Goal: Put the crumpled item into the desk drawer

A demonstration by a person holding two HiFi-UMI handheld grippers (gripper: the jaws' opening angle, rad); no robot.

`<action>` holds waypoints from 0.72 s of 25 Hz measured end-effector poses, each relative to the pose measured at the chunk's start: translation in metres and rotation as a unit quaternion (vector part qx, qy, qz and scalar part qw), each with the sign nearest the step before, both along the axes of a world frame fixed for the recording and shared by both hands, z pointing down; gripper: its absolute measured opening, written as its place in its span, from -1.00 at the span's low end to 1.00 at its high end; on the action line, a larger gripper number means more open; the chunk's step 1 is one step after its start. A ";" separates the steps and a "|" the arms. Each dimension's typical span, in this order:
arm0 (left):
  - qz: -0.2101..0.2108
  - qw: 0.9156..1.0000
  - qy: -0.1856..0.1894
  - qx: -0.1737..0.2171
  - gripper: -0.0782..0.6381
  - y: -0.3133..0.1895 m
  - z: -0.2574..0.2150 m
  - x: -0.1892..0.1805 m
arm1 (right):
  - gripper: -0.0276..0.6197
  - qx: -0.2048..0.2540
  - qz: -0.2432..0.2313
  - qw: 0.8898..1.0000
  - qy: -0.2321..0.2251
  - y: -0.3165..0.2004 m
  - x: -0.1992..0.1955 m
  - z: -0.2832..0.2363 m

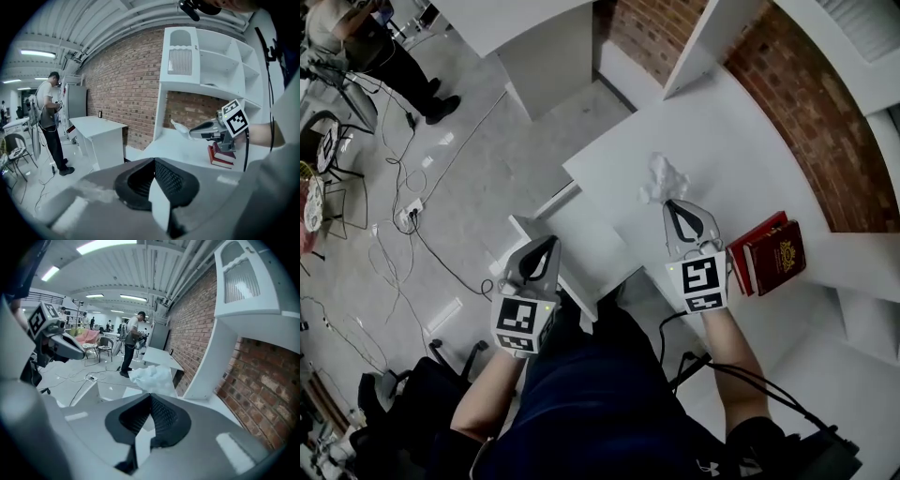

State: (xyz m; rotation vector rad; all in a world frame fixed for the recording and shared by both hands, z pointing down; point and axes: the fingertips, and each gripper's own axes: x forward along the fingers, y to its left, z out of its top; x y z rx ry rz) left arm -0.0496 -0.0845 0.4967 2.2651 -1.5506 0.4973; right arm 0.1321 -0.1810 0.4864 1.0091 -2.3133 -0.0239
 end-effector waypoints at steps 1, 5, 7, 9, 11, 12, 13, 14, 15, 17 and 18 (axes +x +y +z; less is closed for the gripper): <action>-0.008 1.000 0.000 -0.003 -0.78 0.005 0.002 -0.003 | -0.91 -0.001 -0.010 1.000 -0.002 0.006 -0.006 0.001; -0.041 0.999 -0.001 -0.013 -0.78 0.023 0.009 -0.018 | -0.91 -0.004 -0.050 0.999 -0.002 0.026 -0.032 0.007; -0.056 0.998 0.000 -0.017 -0.78 0.030 0.011 -0.026 | -0.91 -0.009 -0.068 0.998 -0.002 0.035 -0.047 0.012; -0.067 0.998 0.000 -0.018 -0.78 0.034 0.012 -0.032 | -0.91 -0.017 -0.089 0.996 -0.003 0.044 -0.061 0.019; -0.074 0.997 0.000 -0.020 -0.78 0.038 0.014 -0.037 | -0.91 -0.023 -0.109 0.994 -0.003 0.053 -0.077 0.025; -0.076 0.997 0.000 -0.021 -0.78 0.040 0.016 -0.040 | -0.91 -0.026 -0.117 0.993 -0.002 0.057 -0.084 0.029; -0.078 0.997 0.001 -0.023 -0.78 0.041 0.017 -0.043 | -0.91 -0.029 -0.124 0.992 0.000 0.061 -0.091 0.033; -0.080 0.997 0.001 -0.024 -0.78 0.042 0.018 -0.047 | -0.91 -0.030 -0.131 0.991 0.002 0.064 -0.098 0.037; -0.081 0.996 0.002 -0.024 -0.78 0.043 0.019 -0.050 | -0.91 -0.032 -0.136 0.990 0.005 0.067 -0.105 0.041; -0.083 0.996 0.004 -0.026 -0.78 0.042 0.021 -0.059 | -0.91 -0.037 -0.144 0.989 0.011 0.070 -0.118 0.052; -0.083 0.996 0.004 -0.027 -0.78 0.042 0.023 -0.063 | -0.91 -0.041 -0.145 0.988 0.012 0.071 -0.124 0.058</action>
